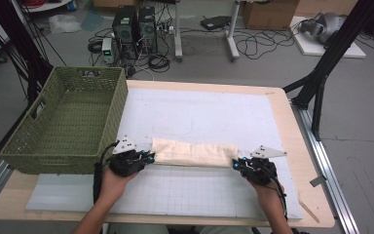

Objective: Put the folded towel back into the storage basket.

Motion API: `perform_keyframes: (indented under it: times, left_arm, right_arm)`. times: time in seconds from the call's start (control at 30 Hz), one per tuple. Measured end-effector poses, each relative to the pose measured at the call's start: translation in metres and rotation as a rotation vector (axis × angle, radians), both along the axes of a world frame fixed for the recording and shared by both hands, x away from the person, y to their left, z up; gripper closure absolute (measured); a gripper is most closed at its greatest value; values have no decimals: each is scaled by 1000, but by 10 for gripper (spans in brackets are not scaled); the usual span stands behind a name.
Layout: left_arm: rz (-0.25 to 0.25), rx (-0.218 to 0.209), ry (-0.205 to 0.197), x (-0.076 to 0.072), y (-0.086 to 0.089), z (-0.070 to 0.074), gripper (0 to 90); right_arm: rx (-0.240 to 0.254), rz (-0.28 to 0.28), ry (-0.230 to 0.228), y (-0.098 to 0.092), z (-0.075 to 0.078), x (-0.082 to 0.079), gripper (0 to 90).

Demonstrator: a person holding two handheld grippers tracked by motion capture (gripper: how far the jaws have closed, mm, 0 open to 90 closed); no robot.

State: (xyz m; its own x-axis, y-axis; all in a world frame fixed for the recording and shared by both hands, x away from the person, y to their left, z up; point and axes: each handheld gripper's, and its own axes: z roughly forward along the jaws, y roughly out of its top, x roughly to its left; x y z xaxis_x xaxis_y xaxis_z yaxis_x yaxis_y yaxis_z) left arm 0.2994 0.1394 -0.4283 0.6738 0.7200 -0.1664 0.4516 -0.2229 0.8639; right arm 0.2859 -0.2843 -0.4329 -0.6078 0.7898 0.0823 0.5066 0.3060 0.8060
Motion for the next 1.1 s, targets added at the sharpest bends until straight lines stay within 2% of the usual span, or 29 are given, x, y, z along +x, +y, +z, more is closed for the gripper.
perform_keyframes:
  times: [0.33, 0.6, 0.87, 1.1]
  left_arm:
    - [1, -33, -61, -4, 2, 17, 816]
    - [-12, -63, -109, -8, 4, 35, 815]
    - [-8, -90, -163, -14, 10, 57, 815]
    - [-6, -89, -215, -21, 21, 75, 816]
  right_arm:
    - [3, 2, -58, 0, 15, -2, 808]
    - [29, 2, -99, -4, 28, 1, 808]
    - [30, 0, -140, 3, 48, 17, 809]
    - [20, 9, -176, 17, 70, 37, 810]
